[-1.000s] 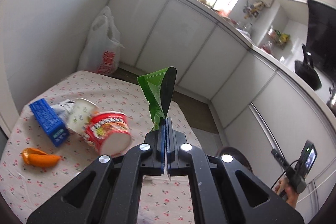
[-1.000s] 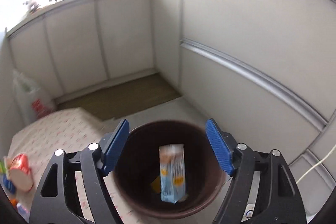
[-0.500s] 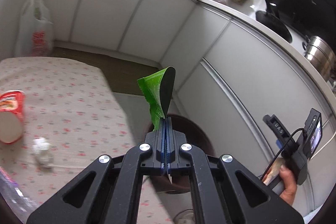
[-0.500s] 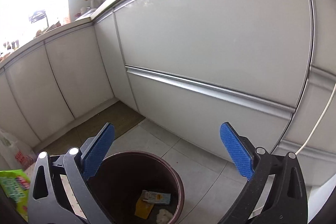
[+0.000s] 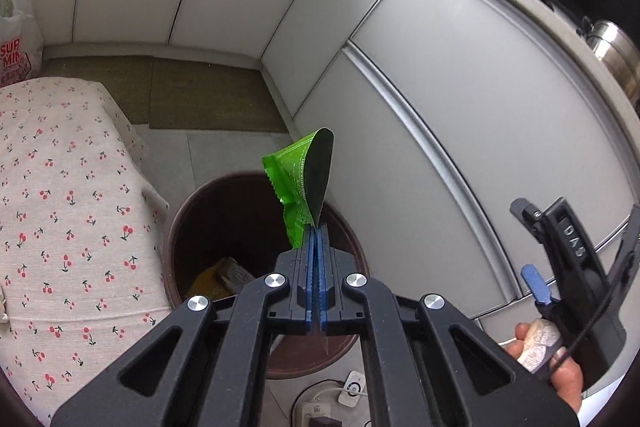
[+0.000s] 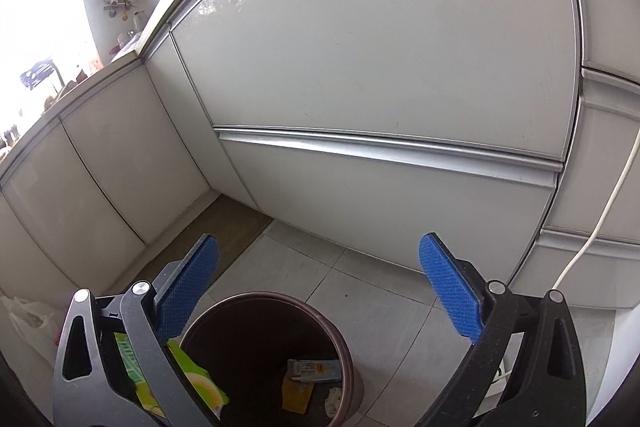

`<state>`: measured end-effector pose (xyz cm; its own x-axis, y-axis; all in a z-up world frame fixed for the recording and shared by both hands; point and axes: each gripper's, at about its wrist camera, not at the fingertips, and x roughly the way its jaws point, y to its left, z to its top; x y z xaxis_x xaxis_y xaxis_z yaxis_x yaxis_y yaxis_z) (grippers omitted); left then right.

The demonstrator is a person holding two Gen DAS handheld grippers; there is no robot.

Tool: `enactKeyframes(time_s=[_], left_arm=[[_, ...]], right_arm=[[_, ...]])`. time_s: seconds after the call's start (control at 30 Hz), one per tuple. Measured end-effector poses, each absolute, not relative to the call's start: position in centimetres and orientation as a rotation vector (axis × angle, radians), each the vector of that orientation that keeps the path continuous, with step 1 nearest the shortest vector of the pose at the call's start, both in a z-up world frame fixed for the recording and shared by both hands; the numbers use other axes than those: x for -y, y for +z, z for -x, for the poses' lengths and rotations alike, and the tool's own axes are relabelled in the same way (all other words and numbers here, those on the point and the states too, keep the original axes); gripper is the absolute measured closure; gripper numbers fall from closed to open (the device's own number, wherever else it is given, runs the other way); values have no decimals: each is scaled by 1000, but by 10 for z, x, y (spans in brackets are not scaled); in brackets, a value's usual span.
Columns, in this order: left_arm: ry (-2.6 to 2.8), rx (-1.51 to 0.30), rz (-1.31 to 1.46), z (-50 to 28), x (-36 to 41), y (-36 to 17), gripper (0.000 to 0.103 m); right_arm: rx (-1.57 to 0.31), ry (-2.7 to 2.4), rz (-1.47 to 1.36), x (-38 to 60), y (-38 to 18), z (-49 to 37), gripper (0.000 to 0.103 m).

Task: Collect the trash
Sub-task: 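Drop the juice carton into the bin with the right tool while the left tool drops the green bag, then grasp the orange peel with the left tool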

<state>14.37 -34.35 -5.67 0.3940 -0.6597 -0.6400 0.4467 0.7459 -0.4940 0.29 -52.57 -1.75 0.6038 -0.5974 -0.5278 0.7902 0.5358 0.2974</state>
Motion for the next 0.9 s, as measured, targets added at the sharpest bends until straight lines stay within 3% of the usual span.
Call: enactKeyframes(time_s=[0.1, 0.17, 0.3, 0.43, 0.9], left_arm=[[-706, -945, 254, -143, 345, -60, 87], [-694, -947, 258, -141, 341, -61, 66], [-672, -946, 235, -136, 334, -61, 57], [-618, -919, 186, -128, 320, -59, 40], [-355, -893, 262, -100, 184, -54, 36]], right_arm=[[-391, -847, -544, 525, -17, -3, 7], [-395, -842, -541, 524, -17, -4, 7], [-407, -828, -528, 520, -16, -7, 7], [-433, -807, -497, 512, -15, -14, 7], [-688, -565, -257, 449, -27, -65, 7]])
